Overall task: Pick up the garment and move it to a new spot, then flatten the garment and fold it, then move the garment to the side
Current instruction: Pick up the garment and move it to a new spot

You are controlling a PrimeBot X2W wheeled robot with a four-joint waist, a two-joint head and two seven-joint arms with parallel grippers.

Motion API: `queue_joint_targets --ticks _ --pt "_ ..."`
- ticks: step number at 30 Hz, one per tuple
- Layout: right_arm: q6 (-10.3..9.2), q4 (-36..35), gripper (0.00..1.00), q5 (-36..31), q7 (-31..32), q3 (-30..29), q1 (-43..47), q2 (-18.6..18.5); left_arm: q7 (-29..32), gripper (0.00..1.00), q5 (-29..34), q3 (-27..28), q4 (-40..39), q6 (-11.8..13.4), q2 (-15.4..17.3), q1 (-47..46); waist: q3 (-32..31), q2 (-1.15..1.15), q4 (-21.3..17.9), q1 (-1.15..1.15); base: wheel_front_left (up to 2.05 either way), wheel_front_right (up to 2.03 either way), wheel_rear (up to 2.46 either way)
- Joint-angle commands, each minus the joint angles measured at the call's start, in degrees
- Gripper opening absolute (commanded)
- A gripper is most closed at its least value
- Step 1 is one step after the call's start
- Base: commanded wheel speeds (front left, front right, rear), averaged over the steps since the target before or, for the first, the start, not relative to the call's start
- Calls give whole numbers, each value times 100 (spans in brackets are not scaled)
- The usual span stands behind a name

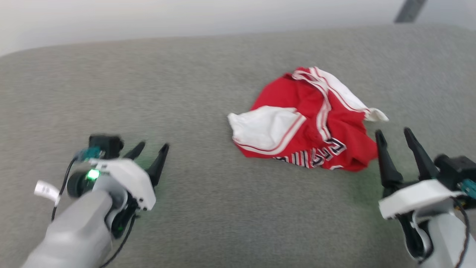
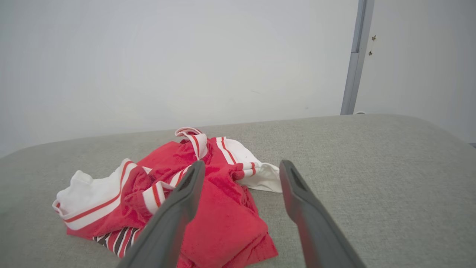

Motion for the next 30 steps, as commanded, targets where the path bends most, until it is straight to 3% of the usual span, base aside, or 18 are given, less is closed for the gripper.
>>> queue_joint_targets --ticks 1,3,4,5,8,14,17,24,30 --pt "1 4 100 -27 -26 -91 190 -79 -36 100 12 318 -60 68 -9 244 -276 0 332 0 0 0 0" --pt "1 -4 100 -18 -18 -130 243 -117 -39 100 101 536 -131 109 15 392 -316 0 390 0 0 0 0" --pt "1 -49 100 -20 23 -196 346 -185 -39 100 330 1006 -295 221 46 763 -401 0 487 0 0 0 0" --pt "1 -49 100 -20 23 -196 346 -185 -39 100 330 1006 -295 221 46 763 -401 0 487 0 0 0 0" --pt "1 -145 100 -47 108 -243 481 -239 -39 100 845 1825 -733 459 81 1309 -507 0 530 0 0 0 0" --pt "1 -384 100 -102 231 -327 646 -281 -40 100 2084 3440 -1897 795 -44 2633 -649 0 484 0 0 0 0" --pt "1 -531 100 -152 262 -399 733 -278 -39 100 2682 4157 -2449 846 -242 3217 -727 0 431 0 0 0 0" --pt "1 -818 100 -290 251 -564 870 -181 -41 100 3816 5555 -3352 584 -798 4107 -814 0 295 0 0 0 0" --pt "1 -1102 100 -416 264 -668 864 -104 -41 100 4737 6130 -3842 268 -1136 4372 -787 0 232 0 0 0 0"
